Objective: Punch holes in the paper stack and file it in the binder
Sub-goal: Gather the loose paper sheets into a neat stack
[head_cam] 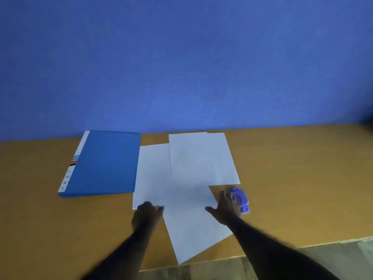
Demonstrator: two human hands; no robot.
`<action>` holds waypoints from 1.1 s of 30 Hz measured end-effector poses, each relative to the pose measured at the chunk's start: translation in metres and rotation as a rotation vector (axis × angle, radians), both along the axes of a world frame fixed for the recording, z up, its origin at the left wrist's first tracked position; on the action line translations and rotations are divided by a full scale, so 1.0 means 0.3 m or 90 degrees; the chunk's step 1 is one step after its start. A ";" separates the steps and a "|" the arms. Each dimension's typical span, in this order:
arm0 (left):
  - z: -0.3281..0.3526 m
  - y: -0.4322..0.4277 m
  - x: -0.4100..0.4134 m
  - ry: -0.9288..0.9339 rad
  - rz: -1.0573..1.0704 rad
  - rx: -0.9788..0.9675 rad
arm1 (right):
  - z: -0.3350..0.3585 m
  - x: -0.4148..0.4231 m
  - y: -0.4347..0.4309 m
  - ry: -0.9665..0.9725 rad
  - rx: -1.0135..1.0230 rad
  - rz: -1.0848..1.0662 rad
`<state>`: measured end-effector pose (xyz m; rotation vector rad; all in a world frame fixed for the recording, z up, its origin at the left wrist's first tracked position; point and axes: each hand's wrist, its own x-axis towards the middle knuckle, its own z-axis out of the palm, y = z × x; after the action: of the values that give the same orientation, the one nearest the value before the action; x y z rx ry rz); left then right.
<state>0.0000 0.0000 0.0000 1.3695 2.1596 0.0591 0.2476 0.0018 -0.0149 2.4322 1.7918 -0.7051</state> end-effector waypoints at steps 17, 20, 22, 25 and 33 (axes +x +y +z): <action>-0.060 0.046 0.146 -0.215 0.267 -0.058 | -0.095 -0.098 -0.062 0.067 0.076 -0.048; -0.086 0.049 0.100 -0.196 0.227 0.007 | -0.096 -0.097 -0.044 0.040 0.080 -0.023; -0.091 0.070 0.050 -0.204 0.250 0.067 | -0.085 -0.079 0.008 0.003 0.106 0.002; -0.086 0.114 -0.024 -0.217 0.267 0.128 | -0.051 -0.010 0.130 -0.007 0.167 -0.030; -0.139 0.243 -0.124 -0.231 0.266 0.196 | -0.002 0.175 0.426 0.001 0.089 -0.263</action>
<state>-0.0372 0.0728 -0.0418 0.9406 2.1369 0.7678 0.3001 0.1298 -0.0154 2.9346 1.3906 -0.6188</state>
